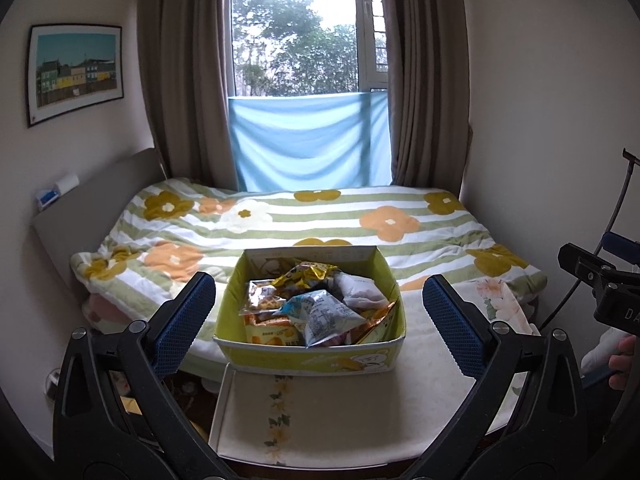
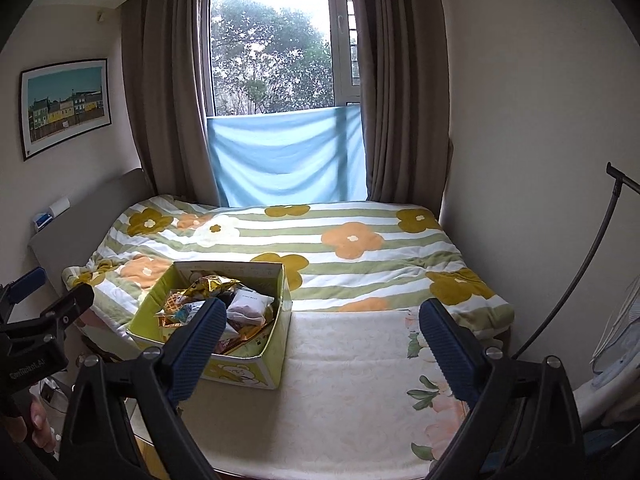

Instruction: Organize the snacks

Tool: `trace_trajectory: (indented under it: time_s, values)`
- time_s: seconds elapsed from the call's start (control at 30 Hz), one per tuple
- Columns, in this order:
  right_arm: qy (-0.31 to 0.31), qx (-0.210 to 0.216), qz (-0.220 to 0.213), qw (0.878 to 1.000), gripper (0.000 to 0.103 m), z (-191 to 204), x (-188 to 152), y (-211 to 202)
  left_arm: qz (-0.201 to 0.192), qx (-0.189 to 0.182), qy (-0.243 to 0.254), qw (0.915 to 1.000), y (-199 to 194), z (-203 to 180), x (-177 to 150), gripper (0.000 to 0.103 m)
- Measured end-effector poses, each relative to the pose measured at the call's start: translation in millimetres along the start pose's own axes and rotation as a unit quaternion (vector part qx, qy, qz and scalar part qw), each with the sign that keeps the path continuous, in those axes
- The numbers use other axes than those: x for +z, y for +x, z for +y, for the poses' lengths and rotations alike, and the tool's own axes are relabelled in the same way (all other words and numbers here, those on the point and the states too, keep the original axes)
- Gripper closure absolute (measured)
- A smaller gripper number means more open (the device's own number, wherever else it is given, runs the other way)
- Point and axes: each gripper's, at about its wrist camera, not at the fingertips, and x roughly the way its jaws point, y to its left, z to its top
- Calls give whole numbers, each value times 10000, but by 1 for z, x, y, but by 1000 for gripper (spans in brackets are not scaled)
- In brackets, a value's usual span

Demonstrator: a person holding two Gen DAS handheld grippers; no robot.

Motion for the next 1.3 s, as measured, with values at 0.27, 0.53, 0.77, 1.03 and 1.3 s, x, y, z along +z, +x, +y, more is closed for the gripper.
trace_trajectory:
  time_s: [0.27, 0.53, 0.77, 1.03, 1.3]
  values:
    - [-5, -20, -51, 10000, 7, 4, 1, -1, -33, -35, 20, 10000, -1, -1, 0, 0]
    - [-5, -19, -55, 10000, 7, 3, 1, -1, -42, -23, 35, 10000, -3, -1, -1, 0]
    - [-11, -23, -45, 10000, 7, 3, 1, -1, -31, -29, 26, 10000, -3, -1, -2, 0]
    - [17, -87, 3, 10000, 7, 1, 0, -1, 7, -15, 29, 10000, -3, -2, -3, 0]
    - [21, -91, 9, 10000, 7, 1, 1, 0, -11, 71, 52, 10000, 2, -5, -2, 0]
